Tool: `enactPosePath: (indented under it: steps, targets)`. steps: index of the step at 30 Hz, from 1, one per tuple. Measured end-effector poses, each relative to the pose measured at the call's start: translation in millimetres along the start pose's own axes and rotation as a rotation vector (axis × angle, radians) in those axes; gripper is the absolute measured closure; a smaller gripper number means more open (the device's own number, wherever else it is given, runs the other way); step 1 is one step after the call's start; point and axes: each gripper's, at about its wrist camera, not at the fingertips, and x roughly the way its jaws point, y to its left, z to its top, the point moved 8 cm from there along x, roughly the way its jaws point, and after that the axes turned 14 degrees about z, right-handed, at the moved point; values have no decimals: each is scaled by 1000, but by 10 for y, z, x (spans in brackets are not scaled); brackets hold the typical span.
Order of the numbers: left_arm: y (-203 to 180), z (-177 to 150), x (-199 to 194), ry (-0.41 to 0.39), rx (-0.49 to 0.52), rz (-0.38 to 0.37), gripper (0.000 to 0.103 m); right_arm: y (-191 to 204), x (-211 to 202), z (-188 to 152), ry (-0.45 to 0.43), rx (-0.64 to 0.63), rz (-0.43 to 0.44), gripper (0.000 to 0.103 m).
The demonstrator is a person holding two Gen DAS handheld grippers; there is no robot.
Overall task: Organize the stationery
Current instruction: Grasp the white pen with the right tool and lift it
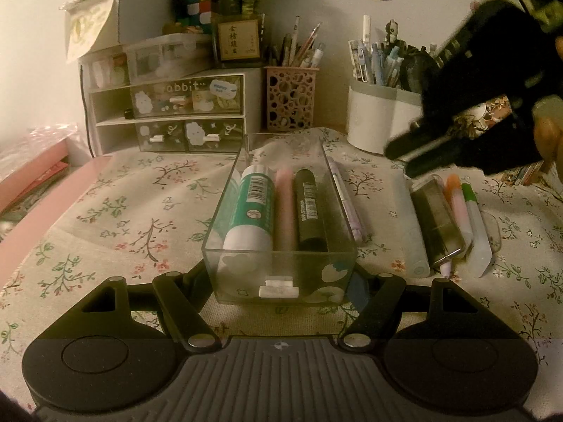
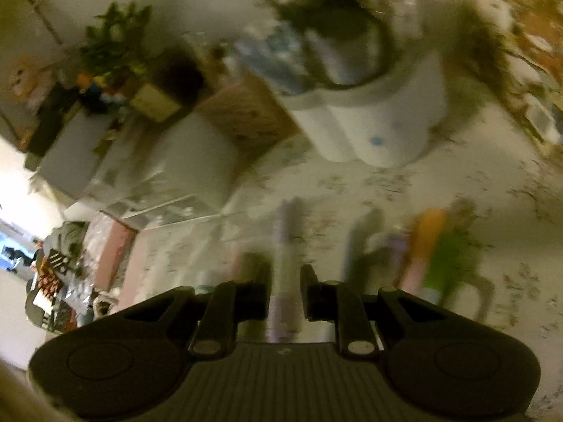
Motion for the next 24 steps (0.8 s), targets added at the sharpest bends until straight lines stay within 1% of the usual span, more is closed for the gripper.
enactPosePath:
  steps: [5,9,12,16,18,19,21,24]
  targets:
    - [3,-1,0,0,0,0,30,-128,-26,-37,9,-4,-47,85]
    - [-2,0,0,0,0,0,30,-161,-35,-45,21,-5,-59,83]
    - [3,-1,0,0,0,0,30,-173,14,-68,43,-30,-106,82]
    - [3,-1,0,0,0,0,30,-158,84,-100,61,-59,-114,82]
    - [3,-1,0,0,0,0,30,-146,151,-120,74,-86,-115,82]
    - [-1,0,0,0,0,0,30,-142,191,-133,82,-98,-119,85]
    - [3,-1,0,0,0,0,30,-112,240,-157,87,-139,-151,87]
    - [-1,0,0,0,0,0,30,-77,259,-183,89,-159,-162,88]
